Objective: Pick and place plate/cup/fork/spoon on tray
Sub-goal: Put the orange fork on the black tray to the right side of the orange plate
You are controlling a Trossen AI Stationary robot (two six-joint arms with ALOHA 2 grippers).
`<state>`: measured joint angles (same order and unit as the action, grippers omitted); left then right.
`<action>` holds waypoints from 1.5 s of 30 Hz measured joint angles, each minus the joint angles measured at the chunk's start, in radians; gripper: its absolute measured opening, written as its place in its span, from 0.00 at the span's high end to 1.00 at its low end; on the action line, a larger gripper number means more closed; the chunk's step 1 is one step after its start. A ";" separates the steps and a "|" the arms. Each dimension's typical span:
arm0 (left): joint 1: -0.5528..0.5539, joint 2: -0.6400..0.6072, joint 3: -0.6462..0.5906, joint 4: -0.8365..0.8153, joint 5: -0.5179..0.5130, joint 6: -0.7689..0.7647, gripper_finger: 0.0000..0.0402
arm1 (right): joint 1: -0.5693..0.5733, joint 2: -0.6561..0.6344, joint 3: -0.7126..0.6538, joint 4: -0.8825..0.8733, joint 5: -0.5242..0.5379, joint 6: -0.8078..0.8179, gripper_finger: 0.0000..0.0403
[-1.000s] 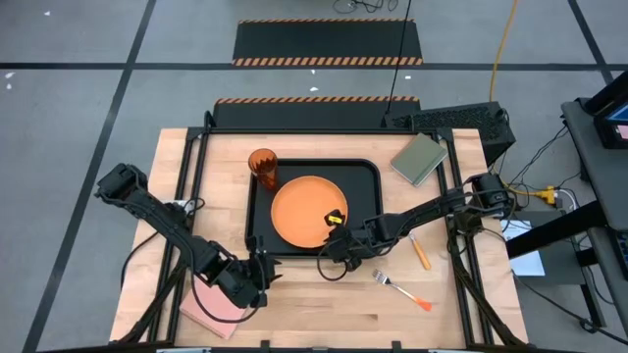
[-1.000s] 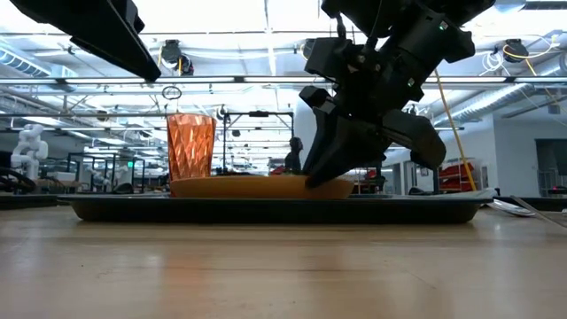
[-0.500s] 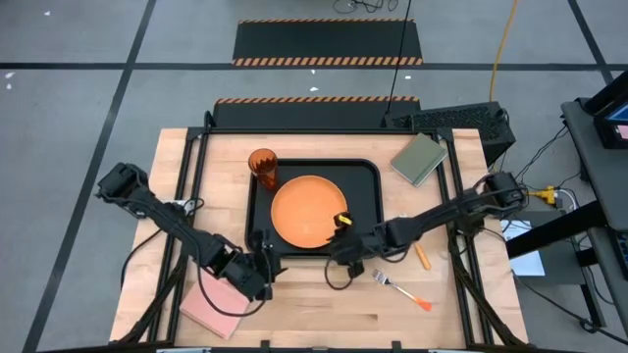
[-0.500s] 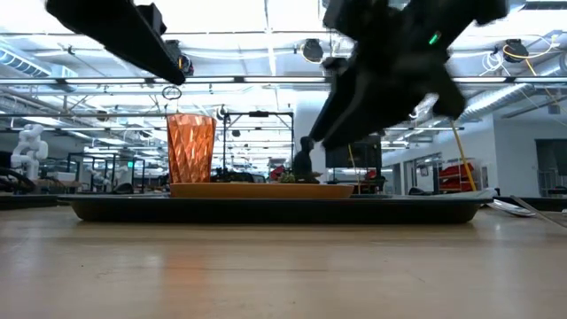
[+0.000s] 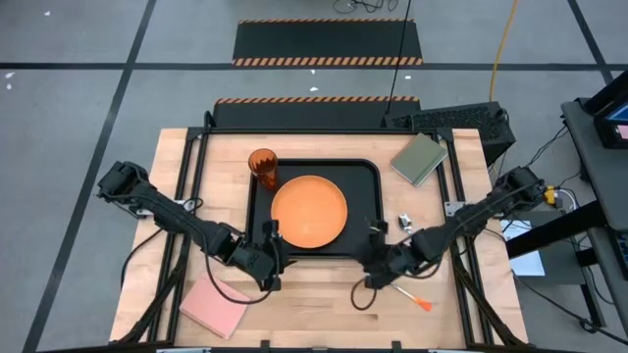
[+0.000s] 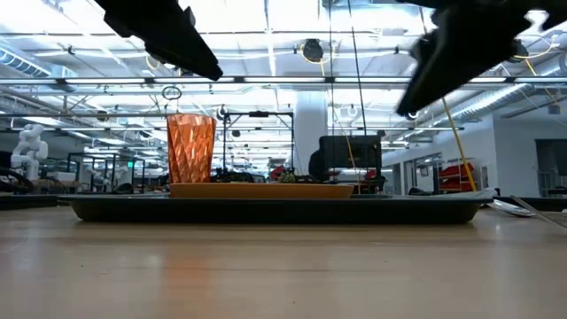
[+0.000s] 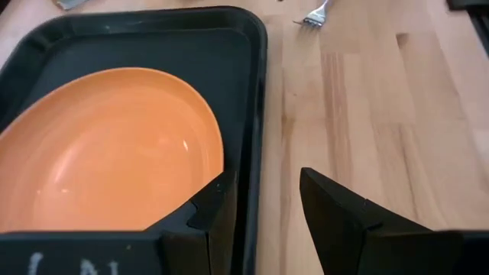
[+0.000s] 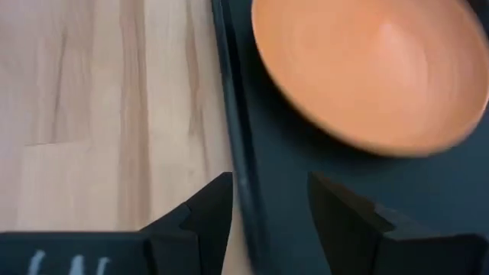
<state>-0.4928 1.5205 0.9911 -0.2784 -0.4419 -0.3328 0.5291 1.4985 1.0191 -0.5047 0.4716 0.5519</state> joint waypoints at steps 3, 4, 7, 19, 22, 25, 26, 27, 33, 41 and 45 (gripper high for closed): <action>-0.009 0.000 0.000 0.003 0.000 -0.055 0.63 | 0.058 0.000 0.000 -0.083 -0.001 0.155 0.59; -0.013 0.000 0.000 0.004 0.000 -0.074 0.63 | 0.081 0.001 0.000 -0.099 -0.002 0.197 0.59; -0.034 0.000 0.000 0.026 0.000 -0.111 0.63 | 0.147 0.000 0.000 -0.129 -0.004 0.321 0.59; -0.121 0.000 0.000 0.178 -0.012 -0.122 0.63 | 0.372 0.002 0.000 -0.151 0.005 0.667 0.59; -0.138 0.000 0.000 0.187 -0.025 -0.139 0.63 | 0.420 0.012 0.000 -0.143 0.040 0.725 0.59; -0.158 0.000 0.000 0.186 -0.058 -0.159 0.63 | 0.455 0.038 0.000 -0.148 0.049 0.782 0.59; -0.164 0.000 0.000 0.186 -0.063 -0.167 0.63 | 0.464 0.049 0.000 -0.155 0.048 0.801 0.59; -0.170 0.000 0.000 0.186 -0.068 -0.174 0.63 | 0.472 0.061 0.000 -0.163 0.049 0.817 0.59; -0.203 0.000 0.000 0.186 -0.112 -0.204 0.63 | 0.496 0.130 0.000 -0.182 0.048 0.756 0.59; -0.233 0.000 0.000 0.186 -0.135 -0.223 0.63 | 0.494 0.185 0.000 -0.240 0.020 0.690 0.59; -0.238 0.000 0.000 0.186 -0.136 -0.223 0.63 | 0.494 0.206 0.000 -0.242 0.021 0.655 0.59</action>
<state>-0.7310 1.5204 0.9910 -0.0924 -0.5781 -0.5560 1.0229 1.7041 1.0195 -0.7466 0.4929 1.2065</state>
